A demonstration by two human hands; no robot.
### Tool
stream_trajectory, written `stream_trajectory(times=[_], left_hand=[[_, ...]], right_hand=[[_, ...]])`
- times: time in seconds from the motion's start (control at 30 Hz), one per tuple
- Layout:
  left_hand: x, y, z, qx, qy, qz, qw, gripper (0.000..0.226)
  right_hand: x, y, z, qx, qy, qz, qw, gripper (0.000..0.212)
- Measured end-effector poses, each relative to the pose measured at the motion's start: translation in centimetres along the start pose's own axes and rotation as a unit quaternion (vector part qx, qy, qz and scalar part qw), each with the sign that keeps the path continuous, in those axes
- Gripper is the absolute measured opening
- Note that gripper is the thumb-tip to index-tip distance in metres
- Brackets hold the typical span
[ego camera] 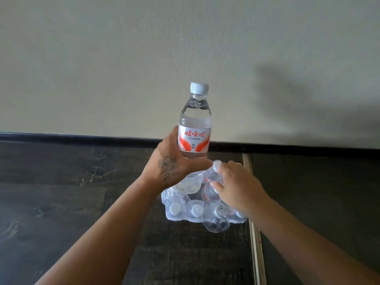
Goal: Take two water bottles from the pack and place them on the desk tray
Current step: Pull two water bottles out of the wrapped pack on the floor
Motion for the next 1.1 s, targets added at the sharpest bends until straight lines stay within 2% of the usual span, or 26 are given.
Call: stream_trajectory(times=[0.17,0.3,0.6,0.7,0.77,0.87,0.93,1.1], left_hand=[[-0.1,-0.3,-0.4,0.004,-0.002,-0.001,1.0,0.075],[-0.3,-0.1,-0.5,0.007,-0.002,-0.004,1.0,0.077],[-0.2,0.4,-1.3,0.005,0.028,0.064,0.998,0.073],[0.1,0.3,-1.6,-0.011,0.039,0.081,0.996,0.067],[0.2,0.2,-1.7,-0.029,0.04,0.083,0.995,0.062],[0.3,-0.1,-1.7,-0.059,0.038,0.056,0.996,0.057],[0.3,-0.3,-1.5,-0.069,0.037,0.033,0.996,0.058],[0.3,-0.3,-1.2,-0.075,0.042,0.017,0.996,0.062]], right_hand=[[0.0,-2.7,1.1,-0.023,0.021,0.112,0.993,0.04],[-0.6,-3.2,1.1,-0.016,0.044,0.145,0.988,0.041],[-0.6,-0.3,1.1,0.013,0.057,0.097,0.994,0.036],[-0.5,2.6,0.6,0.042,0.048,0.066,0.996,0.026],[-0.3,4.8,0.2,0.046,0.041,0.03,0.998,0.03],[-0.5,8.5,-0.3,0.07,0.084,-0.003,0.994,0.034],[-0.3,10.3,-0.7,0.084,0.1,-0.026,0.991,0.042],[0.1,13.3,-1.1,0.118,0.099,-0.062,0.986,0.047]])
Point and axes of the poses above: each hand's wrist, its own z-axis away from the middle knuckle, its own y-axis out of the back of the hand, x = y × z, the point moved 5 cm from there along -z, towards the middle knuckle, and after that the axes turned 14 degrees about y, right-handed, at the moved point
